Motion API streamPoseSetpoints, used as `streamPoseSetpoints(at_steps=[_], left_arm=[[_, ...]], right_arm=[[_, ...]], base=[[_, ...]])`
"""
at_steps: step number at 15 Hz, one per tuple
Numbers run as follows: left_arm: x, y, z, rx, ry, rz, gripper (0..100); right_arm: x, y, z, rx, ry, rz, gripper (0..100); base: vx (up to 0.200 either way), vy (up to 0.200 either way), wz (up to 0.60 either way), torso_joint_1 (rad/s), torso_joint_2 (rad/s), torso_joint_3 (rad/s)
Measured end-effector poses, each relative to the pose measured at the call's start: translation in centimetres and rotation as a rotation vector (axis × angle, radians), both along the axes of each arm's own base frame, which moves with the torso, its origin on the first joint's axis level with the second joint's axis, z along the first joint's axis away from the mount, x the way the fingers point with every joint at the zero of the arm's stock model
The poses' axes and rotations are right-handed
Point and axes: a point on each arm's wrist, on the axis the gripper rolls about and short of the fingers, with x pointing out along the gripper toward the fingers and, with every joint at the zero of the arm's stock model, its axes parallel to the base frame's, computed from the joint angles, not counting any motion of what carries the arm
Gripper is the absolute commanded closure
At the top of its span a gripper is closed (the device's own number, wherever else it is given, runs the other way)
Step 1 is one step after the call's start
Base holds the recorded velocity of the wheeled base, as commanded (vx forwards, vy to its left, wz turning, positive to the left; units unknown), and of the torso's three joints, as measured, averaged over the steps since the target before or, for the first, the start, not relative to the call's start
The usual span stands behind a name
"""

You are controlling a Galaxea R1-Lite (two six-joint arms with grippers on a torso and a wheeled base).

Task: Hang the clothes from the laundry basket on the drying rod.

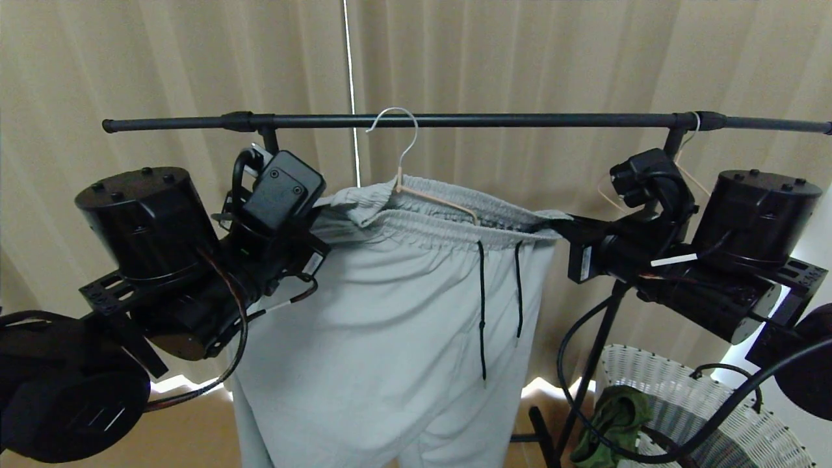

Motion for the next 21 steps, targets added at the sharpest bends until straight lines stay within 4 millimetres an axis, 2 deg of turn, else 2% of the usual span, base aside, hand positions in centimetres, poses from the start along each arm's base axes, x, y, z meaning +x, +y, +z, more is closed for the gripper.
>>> streamPoseSetpoints(at_steps=[4,7,8,11,14,18,21], left_arm=[[0.5,-0.4,-0.1,-0.045,0.014,0.004,100],[0.7,-0.5,0.2,-0.107,0.013,0.02,100],[0.7,-0.5,0.4,-0.126,0.01,0.023,100],[0.8,-0.7,0.7,-0.175,0.01,0.018,100],[0.8,-1.3,0.9,-0.224,0.014,-0.003,100],[0.4,-2.1,1.1,-0.243,-0.003,-0.048,100],[-0.3,-3.2,1.1,-0.247,-0.008,-0.095,100]], right_arm=[[-1.4,1.6,0.2,-0.01,-0.01,0.071,100],[-2.0,1.9,-0.3,-0.038,0.0,0.094,100],[-2.2,1.8,-0.6,-0.052,0.005,0.096,0],[-3.0,1.5,-1.0,-0.071,0.008,0.099,0],[-3.1,1.4,-0.4,-0.116,-0.041,0.108,0],[-2.6,1.7,0.8,-0.151,-0.104,0.122,0],[-1.3,2.3,2.3,-0.212,-0.194,0.118,0]], base=[[0.0,0.0,0.0,0.0,0.0,0.0],[0.0,0.0,0.0,0.0,0.0,0.0],[0.0,0.0,0.0,0.0,0.0,0.0],[0.0,0.0,0.0,0.0,0.0,0.0],[0.0,0.0,0.0,0.0,0.0,0.0],[0.0,0.0,0.0,0.0,0.0,0.0],[0.0,0.0,0.0,0.0,0.0,0.0]])
